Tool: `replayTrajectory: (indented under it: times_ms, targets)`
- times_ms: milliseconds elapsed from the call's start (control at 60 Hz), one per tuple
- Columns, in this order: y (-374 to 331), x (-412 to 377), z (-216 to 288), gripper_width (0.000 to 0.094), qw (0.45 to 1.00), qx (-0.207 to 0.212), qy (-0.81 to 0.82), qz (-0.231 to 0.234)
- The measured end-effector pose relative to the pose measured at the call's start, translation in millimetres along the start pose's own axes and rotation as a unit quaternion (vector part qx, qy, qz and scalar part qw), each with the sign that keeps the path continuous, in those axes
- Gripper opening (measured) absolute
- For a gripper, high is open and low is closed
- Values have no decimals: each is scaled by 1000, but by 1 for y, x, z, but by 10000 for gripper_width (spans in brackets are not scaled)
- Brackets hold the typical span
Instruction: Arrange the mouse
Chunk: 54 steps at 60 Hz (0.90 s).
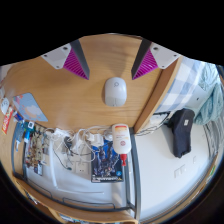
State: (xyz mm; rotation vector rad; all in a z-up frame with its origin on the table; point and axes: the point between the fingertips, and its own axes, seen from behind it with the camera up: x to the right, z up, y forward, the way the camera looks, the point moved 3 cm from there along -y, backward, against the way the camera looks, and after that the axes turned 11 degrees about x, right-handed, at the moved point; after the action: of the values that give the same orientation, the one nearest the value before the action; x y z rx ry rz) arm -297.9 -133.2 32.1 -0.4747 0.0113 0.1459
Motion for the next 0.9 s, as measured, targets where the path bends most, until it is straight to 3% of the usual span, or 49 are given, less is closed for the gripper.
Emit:
replayTrajectory:
  times_ms: [417,583,650,783,900]
  targets:
    - [87,-18,20,835,1000,0,-9,-10]
    - [98,-19,18,646,1000,-10,-14,-12]
    - [101,-18,18,529,1000,-11,-14,-15]
    - [99,-16,17,446,1000,-12,-9,-11]
    - [99,-14,18,300,1000,-11,-5,-6]
